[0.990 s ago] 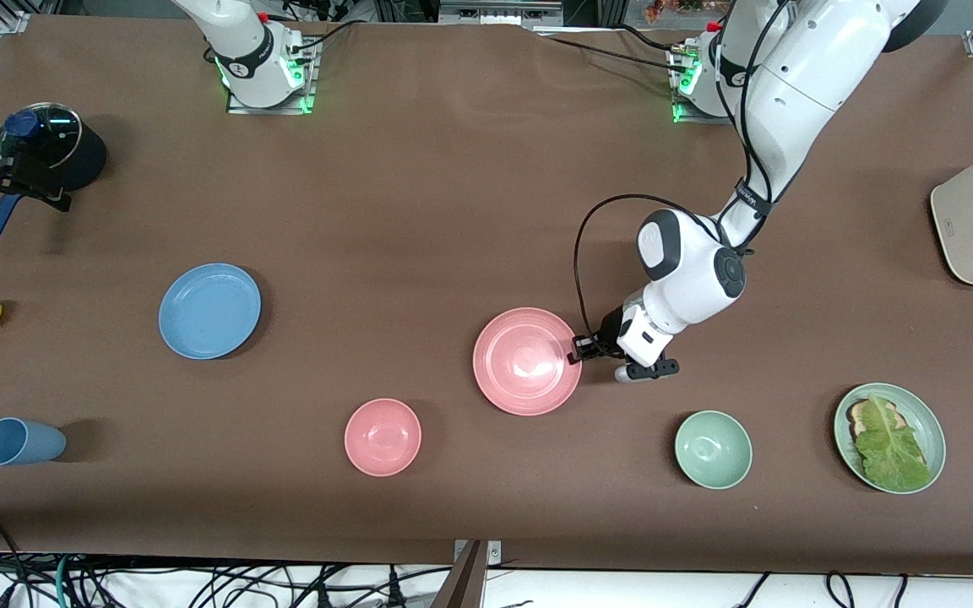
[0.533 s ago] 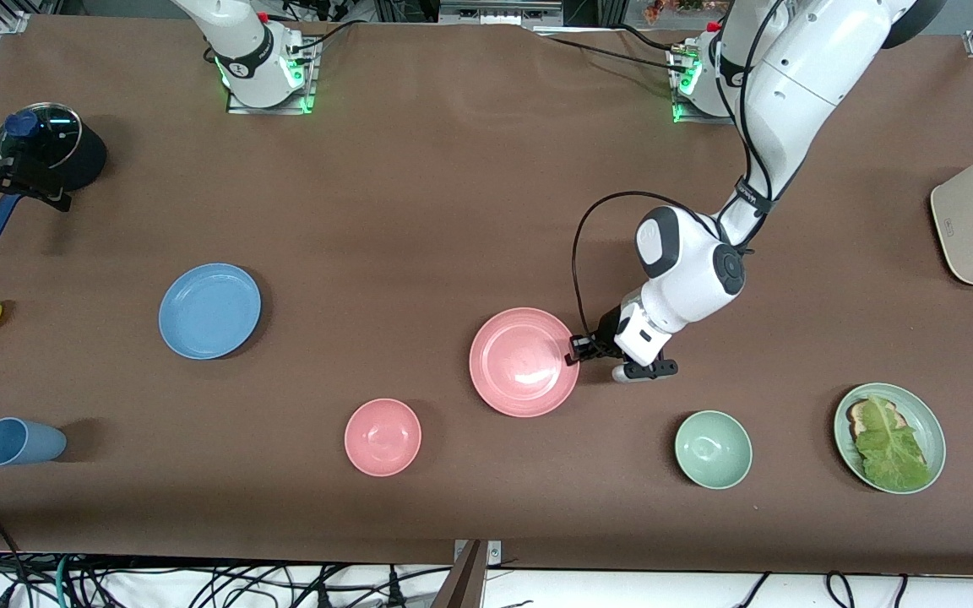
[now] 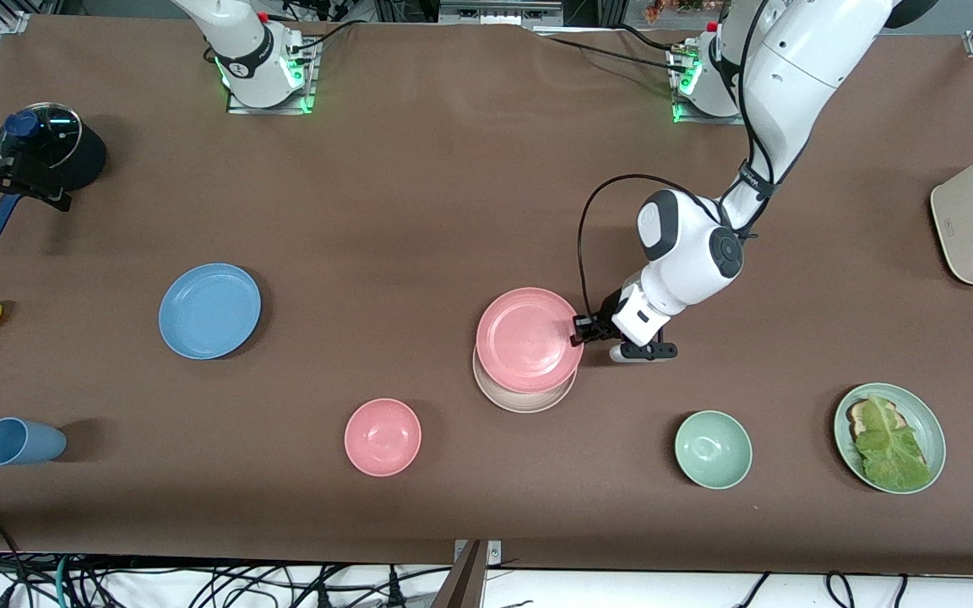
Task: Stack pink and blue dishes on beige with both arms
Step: 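Lower the pink plate onto the beige plate and open the left gripper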
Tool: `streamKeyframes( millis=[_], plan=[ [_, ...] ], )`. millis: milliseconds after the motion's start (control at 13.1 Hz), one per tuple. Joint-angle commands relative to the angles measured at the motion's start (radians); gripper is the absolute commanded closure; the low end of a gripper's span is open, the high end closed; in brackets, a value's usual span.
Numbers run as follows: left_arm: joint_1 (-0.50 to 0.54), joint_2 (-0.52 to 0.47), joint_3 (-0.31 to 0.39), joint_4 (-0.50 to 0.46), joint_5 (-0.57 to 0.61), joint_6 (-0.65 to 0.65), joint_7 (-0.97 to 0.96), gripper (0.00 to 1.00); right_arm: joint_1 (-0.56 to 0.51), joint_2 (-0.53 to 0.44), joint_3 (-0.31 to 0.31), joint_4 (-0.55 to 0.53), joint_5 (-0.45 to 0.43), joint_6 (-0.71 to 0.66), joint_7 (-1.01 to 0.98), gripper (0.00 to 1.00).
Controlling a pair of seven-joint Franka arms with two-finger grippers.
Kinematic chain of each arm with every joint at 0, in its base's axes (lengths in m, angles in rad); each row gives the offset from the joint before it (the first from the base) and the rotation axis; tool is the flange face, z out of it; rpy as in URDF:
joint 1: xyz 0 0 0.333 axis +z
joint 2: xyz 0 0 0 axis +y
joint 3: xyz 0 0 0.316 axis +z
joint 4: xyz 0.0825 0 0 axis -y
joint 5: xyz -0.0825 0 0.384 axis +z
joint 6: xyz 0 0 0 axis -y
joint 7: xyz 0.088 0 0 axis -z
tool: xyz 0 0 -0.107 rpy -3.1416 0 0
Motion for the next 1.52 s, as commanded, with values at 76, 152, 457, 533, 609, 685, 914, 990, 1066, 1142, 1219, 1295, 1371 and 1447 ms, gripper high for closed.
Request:
streamKeyframes(
  millis=[76,152,457,533,609,685,914,990,1066,1142,1219,1295,1371,1447],
  plan=[
    [-0.004,0.000,0.016,0.014,0.022,0.009,0.006,0.90,0.002,-0.023,0.000,-0.018,-0.006,-0.004,0.013,0.00],
    [-0.004,0.004,0.016,0.022,0.022,0.009,0.006,0.79,0.002,-0.023,0.000,-0.018,-0.006,-0.004,0.013,0.00],
    [-0.006,0.007,0.017,0.023,0.024,0.009,0.006,0.65,0.002,-0.023,0.001,-0.018,-0.006,-0.006,0.013,0.00],
    [-0.006,0.006,0.017,0.025,0.022,0.009,0.005,0.62,0.002,-0.023,0.000,-0.018,-0.006,-0.006,0.013,0.00],
    [-0.006,0.006,0.017,0.025,0.024,0.009,0.006,0.56,0.002,-0.023,0.000,-0.018,-0.006,-0.006,0.013,0.00],
    [-0.006,0.006,0.016,0.031,0.024,0.009,0.005,0.52,0.002,-0.023,0.000,-0.018,-0.006,-0.006,0.013,0.00],
    [-0.004,-0.002,0.016,0.036,0.022,0.008,-0.003,0.37,0.002,-0.023,0.000,-0.018,-0.006,-0.006,0.013,0.00],
    [0.000,-0.008,0.016,0.036,0.022,0.005,-0.003,0.35,0.002,-0.023,0.001,-0.017,-0.006,-0.006,0.013,0.00],
    [0.005,-0.016,0.017,0.033,0.022,-0.003,-0.003,0.32,0.002,-0.023,0.000,-0.018,-0.006,-0.006,0.013,0.00],
    [0.008,-0.031,0.017,0.028,0.024,-0.015,-0.003,0.30,0.002,-0.023,0.000,-0.018,-0.006,-0.006,0.013,0.00],
    [0.009,-0.051,0.022,0.025,0.024,-0.050,-0.003,0.26,0.002,-0.026,0.001,-0.018,-0.006,-0.010,0.014,0.00],
    [0.014,-0.078,0.034,0.027,0.024,-0.113,-0.004,0.19,0.002,-0.026,0.000,-0.018,-0.006,-0.021,0.013,0.00],
    [0.023,-0.106,0.046,0.031,0.051,-0.185,-0.004,0.03,0.001,-0.025,-0.008,-0.021,-0.006,-0.021,0.013,0.00],
    [0.049,-0.138,0.053,0.036,0.118,-0.254,-0.009,0.00,0.001,-0.023,-0.009,-0.018,-0.006,-0.023,0.013,0.00]
  ],
)
